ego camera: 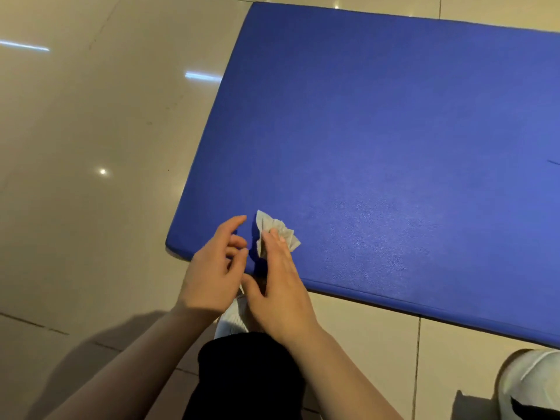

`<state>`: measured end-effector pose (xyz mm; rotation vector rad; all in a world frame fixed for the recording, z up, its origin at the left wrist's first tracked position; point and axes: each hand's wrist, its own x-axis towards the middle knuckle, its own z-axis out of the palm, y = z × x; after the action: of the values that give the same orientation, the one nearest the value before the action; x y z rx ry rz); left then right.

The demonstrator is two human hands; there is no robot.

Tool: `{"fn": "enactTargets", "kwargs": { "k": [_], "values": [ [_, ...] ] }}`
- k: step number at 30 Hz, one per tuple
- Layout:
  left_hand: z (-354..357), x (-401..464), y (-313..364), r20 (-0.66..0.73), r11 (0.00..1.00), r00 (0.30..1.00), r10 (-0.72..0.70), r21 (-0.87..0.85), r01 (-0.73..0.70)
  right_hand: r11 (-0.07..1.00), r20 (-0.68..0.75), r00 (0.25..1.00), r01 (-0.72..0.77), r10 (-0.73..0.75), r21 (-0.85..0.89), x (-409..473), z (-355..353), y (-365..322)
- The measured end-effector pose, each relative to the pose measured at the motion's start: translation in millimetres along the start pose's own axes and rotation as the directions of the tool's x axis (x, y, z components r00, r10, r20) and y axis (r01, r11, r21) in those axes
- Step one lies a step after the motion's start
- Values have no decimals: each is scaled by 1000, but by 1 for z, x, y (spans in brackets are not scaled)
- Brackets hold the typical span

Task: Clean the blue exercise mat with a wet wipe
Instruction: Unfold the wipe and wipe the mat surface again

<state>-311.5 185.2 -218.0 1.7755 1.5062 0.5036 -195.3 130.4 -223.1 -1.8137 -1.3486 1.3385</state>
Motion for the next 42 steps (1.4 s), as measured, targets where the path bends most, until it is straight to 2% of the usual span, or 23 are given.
{"fn": "enactTargets", "kwargs": {
  "k": [2,4,5,9,13,16,18,21,24,26,28,31,33,35,37,40,42],
  "values": [
    [1,2,5,-44,991,991,126,38,-125,998,28,1000,5,-7,61,2,1,-2],
    [1,6,10,-128,978,973,191,109,-178,992,64,998,-24,16,126,3,-6,-2],
    [1,9,13,-124,971,969,213,140,-196,988,83,996,-49,37,148,3,-11,-2],
    [4,4,15,59,901,930,362,234,-365,991,119,992,-53,39,120,2,-31,-5],
    [10,-8,13,51,918,945,324,225,-327,997,111,994,2,-11,75,6,-41,-3],
    [12,-11,5,55,923,958,282,258,-287,987,107,994,-27,10,159,9,-40,9],
    [14,-12,1,139,926,957,254,251,-282,974,109,994,-39,15,224,12,-40,17],
    [18,-10,4,299,929,921,249,197,-314,973,146,989,-33,-1,230,16,-44,20],
    [19,1,4,372,897,906,203,299,-324,978,137,990,4,-33,209,14,-53,19],
    [18,4,-4,390,830,898,204,417,-370,992,30,999,35,-39,119,10,-65,24],
    [18,1,-17,381,768,903,201,511,-386,990,-108,994,1,-16,-138,3,-83,38],
    [17,-5,-28,385,735,913,139,578,-355,865,-247,965,-54,-82,-500,-14,-106,72],
    [14,-3,-32,358,678,918,174,632,-375,759,-215,966,-34,-141,-650,-23,-112,97],
    [7,6,-39,336,642,929,152,681,-352,712,-154,977,-2,-149,-703,-27,-116,112],
    [-1,13,-46,315,633,941,121,706,-317,687,-150,978,-9,-146,-727,-26,-114,113],
    [-5,21,-49,327,672,940,99,674,-305,633,-169,973,-30,-160,-773,-24,-108,117],
    [3,29,-40,339,679,931,136,653,-337,621,-174,971,-35,-165,-783,-22,-107,119]
  ]
}}
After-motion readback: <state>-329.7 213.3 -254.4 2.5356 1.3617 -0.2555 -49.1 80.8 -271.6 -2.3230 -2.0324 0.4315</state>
